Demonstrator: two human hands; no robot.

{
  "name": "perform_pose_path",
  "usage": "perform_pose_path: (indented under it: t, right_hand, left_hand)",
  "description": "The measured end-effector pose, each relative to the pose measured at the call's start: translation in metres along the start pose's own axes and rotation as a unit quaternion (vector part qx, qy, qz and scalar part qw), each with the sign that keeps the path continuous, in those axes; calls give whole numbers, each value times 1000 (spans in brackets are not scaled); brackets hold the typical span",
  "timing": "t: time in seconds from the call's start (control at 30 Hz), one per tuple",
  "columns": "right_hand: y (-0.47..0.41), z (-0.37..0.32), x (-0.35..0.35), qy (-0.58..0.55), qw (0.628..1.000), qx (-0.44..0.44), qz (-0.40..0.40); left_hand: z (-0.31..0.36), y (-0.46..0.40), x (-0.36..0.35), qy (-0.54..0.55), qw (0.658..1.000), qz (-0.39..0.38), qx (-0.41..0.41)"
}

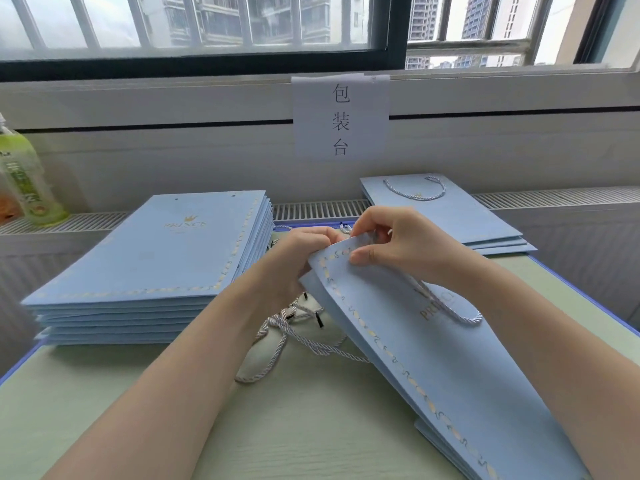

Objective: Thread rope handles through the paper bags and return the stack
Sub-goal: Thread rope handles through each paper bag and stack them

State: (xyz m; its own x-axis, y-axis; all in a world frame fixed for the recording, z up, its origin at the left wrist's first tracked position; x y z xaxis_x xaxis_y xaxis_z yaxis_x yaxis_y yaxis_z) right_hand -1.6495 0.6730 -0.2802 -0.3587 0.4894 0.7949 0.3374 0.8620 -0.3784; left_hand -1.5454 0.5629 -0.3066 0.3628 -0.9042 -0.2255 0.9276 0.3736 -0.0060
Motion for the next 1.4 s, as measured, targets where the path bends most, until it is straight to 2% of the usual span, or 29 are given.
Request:
perform_pose_path:
  t: [0.1,0.3,0.43,0.6,0.67,0.8,0.9,1.03,1.17,1.23,1.27,1.33,1.4]
  right_hand:
    - [0,-1,-3,-5,1000,-1,-3]
    - [-2,-3,-7,-28,998,15,-45]
    - [0,3,-1,-7,998,8,-64]
    - [2,17,2,140,985,-12,-102]
    - [1,19,-1,179,980,-13,-88]
    - [-2,13,-1,151,988,12,15]
    - [-3,19,8,182,980,5,73]
    - [-3,37,20,295,942,-10,159]
    - [-3,51,30,398,894,-84,189]
    - [-2,53,32,360,904,-138,183]
    - [-2,54,31,323,916,-152,180]
    - [-4,53,29,195,952,-163,170]
    - [-5,47,21,75,977,-156,126]
  left_hand:
    - [2,2,7,-7,998,-40,48]
    - [7,4,15,-72,993,-62,70]
    - [11,4,10,-96,994,-23,37]
    - [8,1,8,-172,983,59,4]
    - [6,0,6,-213,973,84,-4]
    - [-3,-5,-1,-359,929,78,-38]
    - [-8,-7,-2,-426,900,78,-52]
    - [-13,-8,2,-483,870,94,-29]
    - [-17,-2,-1,-583,801,136,-8]
    - [-17,0,-3,-615,775,144,-15]
    - [-17,0,-4,-617,773,145,-21]
    - [-19,-2,-6,-593,793,133,-34]
    - [-23,-6,-8,-556,822,112,-45]
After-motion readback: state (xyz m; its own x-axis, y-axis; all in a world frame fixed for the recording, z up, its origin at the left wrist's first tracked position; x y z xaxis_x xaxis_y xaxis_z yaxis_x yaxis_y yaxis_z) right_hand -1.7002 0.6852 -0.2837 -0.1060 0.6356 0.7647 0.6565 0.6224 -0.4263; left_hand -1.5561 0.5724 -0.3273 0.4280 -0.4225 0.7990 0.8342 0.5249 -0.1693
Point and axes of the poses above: each hand's wrist, its own y-axis away from the middle knuckle, its own x-axis out of the back of the hand, z = x × y, the point moved 3 cm from there along -y, towards the middle knuckle, and after that the axes turned 15 degrees about y, right-handed, at the moved point
